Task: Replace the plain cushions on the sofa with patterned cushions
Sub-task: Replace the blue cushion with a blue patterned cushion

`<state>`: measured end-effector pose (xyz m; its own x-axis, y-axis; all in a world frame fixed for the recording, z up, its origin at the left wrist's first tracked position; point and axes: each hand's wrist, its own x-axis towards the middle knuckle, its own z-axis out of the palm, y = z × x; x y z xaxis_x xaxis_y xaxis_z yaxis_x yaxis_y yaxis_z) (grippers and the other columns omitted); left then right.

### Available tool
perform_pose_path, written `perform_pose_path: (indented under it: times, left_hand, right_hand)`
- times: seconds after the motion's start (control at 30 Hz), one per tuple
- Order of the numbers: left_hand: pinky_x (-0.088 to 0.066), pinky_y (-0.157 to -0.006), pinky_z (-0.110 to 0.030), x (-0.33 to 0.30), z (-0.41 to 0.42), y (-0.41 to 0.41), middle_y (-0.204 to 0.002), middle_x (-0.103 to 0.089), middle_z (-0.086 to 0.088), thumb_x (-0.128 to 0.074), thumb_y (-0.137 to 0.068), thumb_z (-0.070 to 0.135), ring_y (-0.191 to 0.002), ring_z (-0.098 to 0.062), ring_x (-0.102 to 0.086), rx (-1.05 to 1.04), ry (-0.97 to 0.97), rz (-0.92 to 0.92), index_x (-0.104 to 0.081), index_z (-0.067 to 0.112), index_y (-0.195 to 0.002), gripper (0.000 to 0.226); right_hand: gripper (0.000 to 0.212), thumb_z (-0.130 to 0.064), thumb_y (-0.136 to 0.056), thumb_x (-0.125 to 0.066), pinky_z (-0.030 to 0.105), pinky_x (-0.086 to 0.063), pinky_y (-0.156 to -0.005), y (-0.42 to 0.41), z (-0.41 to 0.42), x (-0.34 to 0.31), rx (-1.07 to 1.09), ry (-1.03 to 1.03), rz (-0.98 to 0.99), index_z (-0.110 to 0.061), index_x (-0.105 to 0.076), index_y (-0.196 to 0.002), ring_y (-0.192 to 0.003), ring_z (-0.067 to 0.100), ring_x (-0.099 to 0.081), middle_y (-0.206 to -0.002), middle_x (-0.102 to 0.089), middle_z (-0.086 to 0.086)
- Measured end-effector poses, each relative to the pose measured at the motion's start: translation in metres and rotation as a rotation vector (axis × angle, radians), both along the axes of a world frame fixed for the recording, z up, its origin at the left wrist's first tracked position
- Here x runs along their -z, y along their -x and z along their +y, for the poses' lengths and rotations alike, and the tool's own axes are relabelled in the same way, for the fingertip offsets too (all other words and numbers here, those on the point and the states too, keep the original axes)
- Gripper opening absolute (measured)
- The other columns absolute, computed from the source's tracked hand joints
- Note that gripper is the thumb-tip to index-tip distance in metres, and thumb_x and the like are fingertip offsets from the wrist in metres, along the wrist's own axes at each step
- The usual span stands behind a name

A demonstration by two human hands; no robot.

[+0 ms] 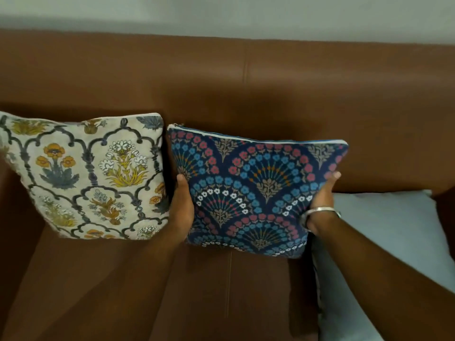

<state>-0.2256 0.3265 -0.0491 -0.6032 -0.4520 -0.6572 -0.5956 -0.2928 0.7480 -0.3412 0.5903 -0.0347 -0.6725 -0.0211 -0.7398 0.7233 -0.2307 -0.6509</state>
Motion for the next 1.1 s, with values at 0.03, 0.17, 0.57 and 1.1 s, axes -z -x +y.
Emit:
perform_pose_path:
  times: [0.03,0.17,0.57,1.1]
  left_hand:
    - [-0.044,-0.109,-0.05,0.007,-0.001,0.002,-0.149,-0.051,-0.007,-0.016,-0.083,0.085,-0.13,-0.03,-0.052,-0.003,0.074,-0.034,-0.042,0.029,-0.15,0.091]
    - [-0.033,-0.116,-0.054,0.026,-0.01,0.002,-0.155,-0.045,-0.006,-0.012,-0.076,0.092,-0.139,-0.032,-0.044,0.029,0.171,-0.051,-0.036,0.031,-0.153,0.102]
    - [-0.004,-0.121,-0.055,0.032,0.016,-0.005,-0.17,-0.002,-0.01,-0.047,-0.093,0.052,-0.156,-0.026,-0.003,0.874,1.877,0.778,-0.027,0.015,-0.154,0.073]
    - [-0.012,-0.123,-0.054,-0.075,-0.036,0.033,-0.166,-0.008,-0.024,-0.019,-0.095,0.069,-0.154,-0.041,-0.008,0.827,1.467,0.026,-0.011,0.014,-0.16,0.085]
  right_hand:
    - [0.092,-0.084,-0.079,-0.022,0.053,-0.04,-0.109,0.01,-0.006,0.006,0.031,-0.051,0.012,-0.021,-0.052,-0.139,-0.125,0.033,-0.055,-0.143,-0.056,0.006]
    - [0.074,-0.077,-0.087,-0.022,0.048,-0.04,-0.11,0.035,-0.017,0.017,0.098,-0.234,0.025,-0.019,-0.058,-0.116,-0.123,0.032,-0.056,-0.138,-0.059,0.006]
    - [0.069,-0.055,-0.09,-0.049,0.049,-0.022,-0.116,-0.034,-0.018,0.04,-1.245,-1.206,2.131,-0.024,-0.033,-0.15,-0.146,0.026,-0.028,-0.158,-0.028,0.003]
    - [0.086,-0.069,-0.09,-0.018,0.06,-0.014,-0.116,0.043,0.027,-0.078,-1.175,-1.561,1.071,-0.013,-0.021,-0.155,-0.15,0.038,-0.019,-0.163,-0.019,0.016]
